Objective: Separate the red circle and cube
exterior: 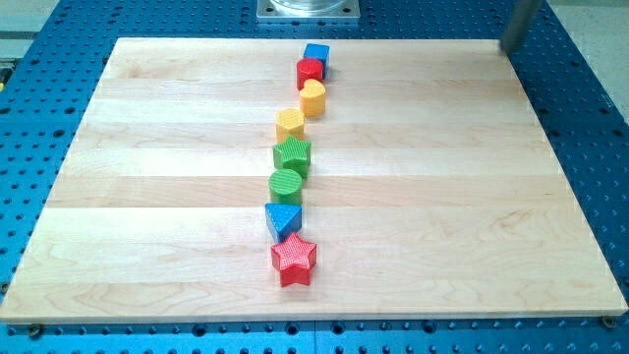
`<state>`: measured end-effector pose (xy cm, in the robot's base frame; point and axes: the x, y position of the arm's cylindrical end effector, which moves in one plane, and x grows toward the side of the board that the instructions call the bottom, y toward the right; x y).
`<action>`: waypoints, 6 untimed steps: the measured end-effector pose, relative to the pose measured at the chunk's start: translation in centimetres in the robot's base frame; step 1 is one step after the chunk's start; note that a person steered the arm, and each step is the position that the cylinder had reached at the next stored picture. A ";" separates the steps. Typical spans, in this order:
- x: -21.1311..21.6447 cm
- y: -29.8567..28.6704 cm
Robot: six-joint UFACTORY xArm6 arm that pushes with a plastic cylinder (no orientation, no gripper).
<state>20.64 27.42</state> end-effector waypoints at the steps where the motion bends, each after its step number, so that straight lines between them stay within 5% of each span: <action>1: 0.9 -3.1; 3: 2.8 -6.5; 6: 4.6 -23.5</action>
